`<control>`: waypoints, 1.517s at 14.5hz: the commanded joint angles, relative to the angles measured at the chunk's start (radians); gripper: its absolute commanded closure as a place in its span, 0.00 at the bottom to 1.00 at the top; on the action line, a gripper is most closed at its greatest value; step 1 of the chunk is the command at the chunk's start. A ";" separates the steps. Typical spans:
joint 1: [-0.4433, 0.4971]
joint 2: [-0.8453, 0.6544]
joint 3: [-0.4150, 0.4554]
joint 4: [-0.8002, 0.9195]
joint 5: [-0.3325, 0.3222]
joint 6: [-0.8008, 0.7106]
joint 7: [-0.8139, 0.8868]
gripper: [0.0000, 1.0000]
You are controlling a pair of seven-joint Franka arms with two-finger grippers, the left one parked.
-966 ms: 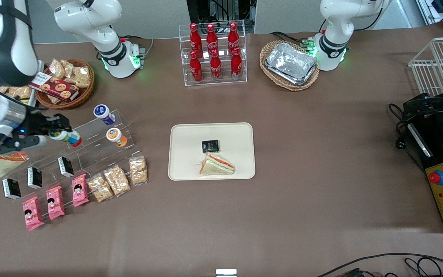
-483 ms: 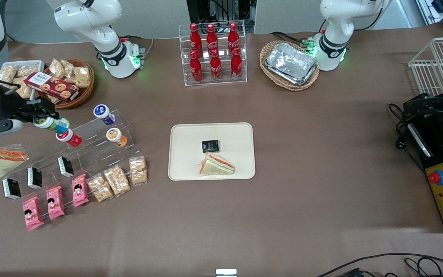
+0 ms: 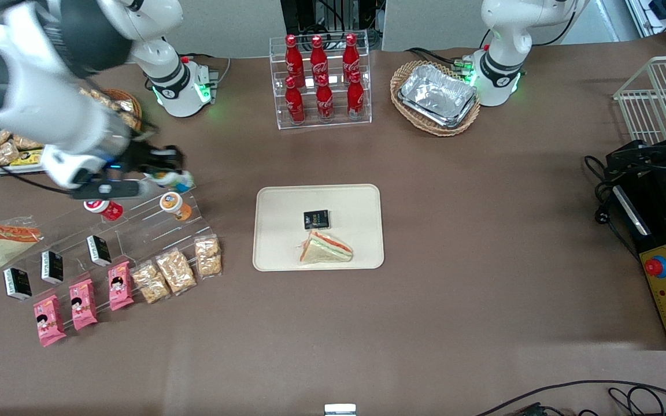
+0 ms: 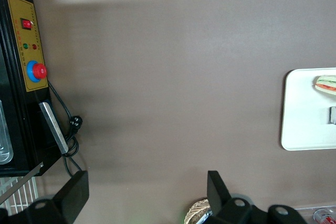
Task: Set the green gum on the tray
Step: 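Lift the green cup and carry it toward the cream tray, then lower the green cup onto the tray beside the black box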
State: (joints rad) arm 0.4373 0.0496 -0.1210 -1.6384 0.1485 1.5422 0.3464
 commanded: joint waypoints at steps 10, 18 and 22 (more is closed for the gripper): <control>0.236 0.199 -0.005 -0.437 0.008 0.751 0.215 0.83; 0.285 0.300 -0.002 -0.512 0.009 0.935 0.236 0.82; 0.290 0.328 -0.002 -0.511 0.011 0.981 0.238 0.60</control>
State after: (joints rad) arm 0.7172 0.3587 -0.1155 -2.1496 0.1486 2.4853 0.5711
